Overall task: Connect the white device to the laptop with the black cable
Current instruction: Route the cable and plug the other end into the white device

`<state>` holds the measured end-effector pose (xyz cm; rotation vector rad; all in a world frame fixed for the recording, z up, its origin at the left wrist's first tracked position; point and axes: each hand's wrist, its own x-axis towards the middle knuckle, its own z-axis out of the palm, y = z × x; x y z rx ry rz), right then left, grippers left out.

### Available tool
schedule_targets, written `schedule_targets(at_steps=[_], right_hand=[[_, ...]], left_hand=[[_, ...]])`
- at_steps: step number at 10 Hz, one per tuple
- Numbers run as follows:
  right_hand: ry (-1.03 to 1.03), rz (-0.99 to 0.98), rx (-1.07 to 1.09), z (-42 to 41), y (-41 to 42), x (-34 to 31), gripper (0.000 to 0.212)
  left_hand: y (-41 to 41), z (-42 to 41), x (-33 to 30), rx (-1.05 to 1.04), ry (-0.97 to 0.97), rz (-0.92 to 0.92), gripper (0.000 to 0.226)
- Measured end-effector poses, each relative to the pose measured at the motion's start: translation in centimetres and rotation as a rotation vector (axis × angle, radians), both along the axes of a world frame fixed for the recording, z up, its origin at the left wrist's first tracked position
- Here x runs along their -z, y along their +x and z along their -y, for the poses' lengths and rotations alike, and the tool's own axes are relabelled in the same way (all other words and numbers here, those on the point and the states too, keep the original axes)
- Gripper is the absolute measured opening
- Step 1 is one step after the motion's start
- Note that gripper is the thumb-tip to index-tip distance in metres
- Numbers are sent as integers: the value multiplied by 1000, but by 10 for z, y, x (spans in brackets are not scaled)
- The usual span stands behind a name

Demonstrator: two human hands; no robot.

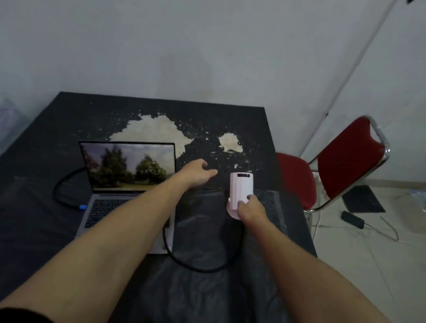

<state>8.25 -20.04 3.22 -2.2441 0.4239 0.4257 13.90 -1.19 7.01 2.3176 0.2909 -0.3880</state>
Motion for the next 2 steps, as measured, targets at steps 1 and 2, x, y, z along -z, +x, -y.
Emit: schedule_targets(at_steps=[1,2], right_hand=[[-84,152,-111,-28,0,-58,43],[-98,331,-137,-68,-5,-125,45]], left_hand=[[-12,-43,-55,78,16,97,66],[-31,-95,-119,108,52,222,67]])
